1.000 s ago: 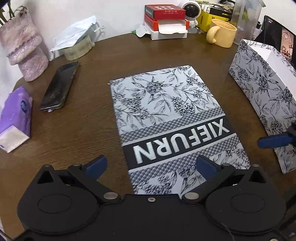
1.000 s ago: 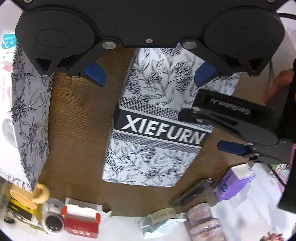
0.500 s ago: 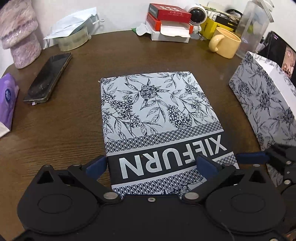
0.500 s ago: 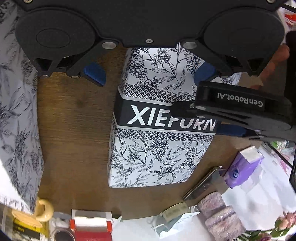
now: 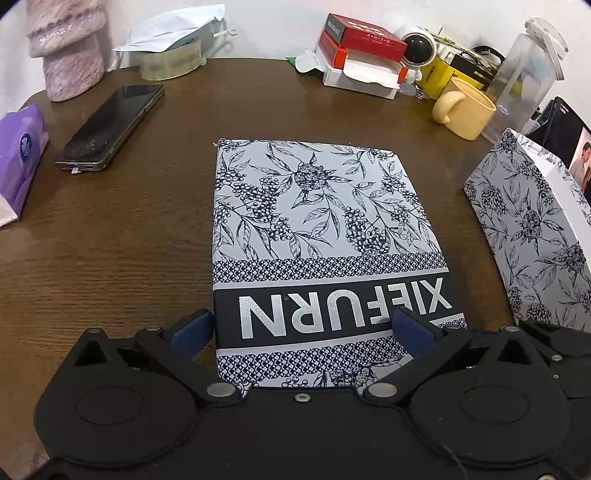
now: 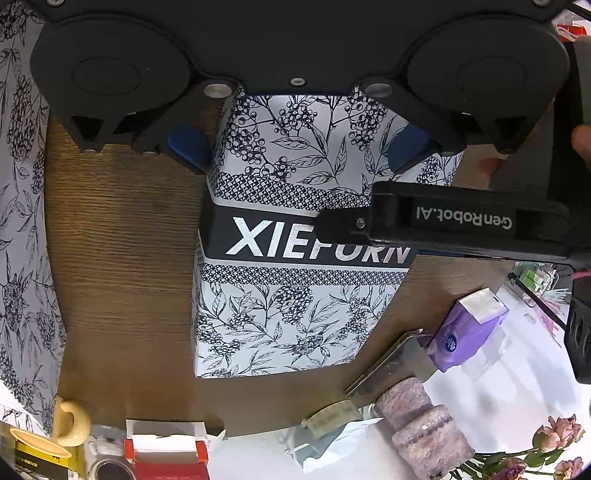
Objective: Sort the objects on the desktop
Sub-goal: 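Lower the left gripper onto the XIEFURN lid edge and close on it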
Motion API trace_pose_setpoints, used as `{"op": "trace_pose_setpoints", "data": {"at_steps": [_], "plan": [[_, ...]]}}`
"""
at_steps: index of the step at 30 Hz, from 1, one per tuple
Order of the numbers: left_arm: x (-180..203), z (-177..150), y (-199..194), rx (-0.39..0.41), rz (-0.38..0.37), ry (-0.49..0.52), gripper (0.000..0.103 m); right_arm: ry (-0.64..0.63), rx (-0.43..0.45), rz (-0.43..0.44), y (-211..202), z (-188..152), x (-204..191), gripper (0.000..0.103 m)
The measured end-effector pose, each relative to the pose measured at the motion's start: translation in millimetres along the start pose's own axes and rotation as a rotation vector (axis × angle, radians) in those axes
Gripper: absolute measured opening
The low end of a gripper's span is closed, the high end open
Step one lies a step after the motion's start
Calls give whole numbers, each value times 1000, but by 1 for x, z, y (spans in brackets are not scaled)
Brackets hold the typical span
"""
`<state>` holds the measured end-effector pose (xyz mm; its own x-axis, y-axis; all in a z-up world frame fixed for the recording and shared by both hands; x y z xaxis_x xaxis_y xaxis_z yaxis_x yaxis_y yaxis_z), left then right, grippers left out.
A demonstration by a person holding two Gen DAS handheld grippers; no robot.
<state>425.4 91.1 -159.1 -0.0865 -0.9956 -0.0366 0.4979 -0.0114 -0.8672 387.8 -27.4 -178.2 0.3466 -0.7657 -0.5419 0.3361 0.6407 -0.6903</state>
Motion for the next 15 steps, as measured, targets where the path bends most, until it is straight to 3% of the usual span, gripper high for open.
{"op": "trace_pose_setpoints", "data": {"at_steps": [15], "plan": [[0,-8,-2,10,26,-86,103,-14,12,-7,1,-1,-2,103]]}}
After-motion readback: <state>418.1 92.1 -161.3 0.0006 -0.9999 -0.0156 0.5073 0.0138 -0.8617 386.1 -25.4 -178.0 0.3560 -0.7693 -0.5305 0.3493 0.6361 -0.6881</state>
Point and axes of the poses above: each gripper's, at about its wrist camera, not at the fingertips, and y roughly the way its jaws point, x to its right, z to its top, the point moved 4 cm from there along y, roughly the way its jaws point, and after that the axes turned 14 degrees about z, right-handed, at the moved point
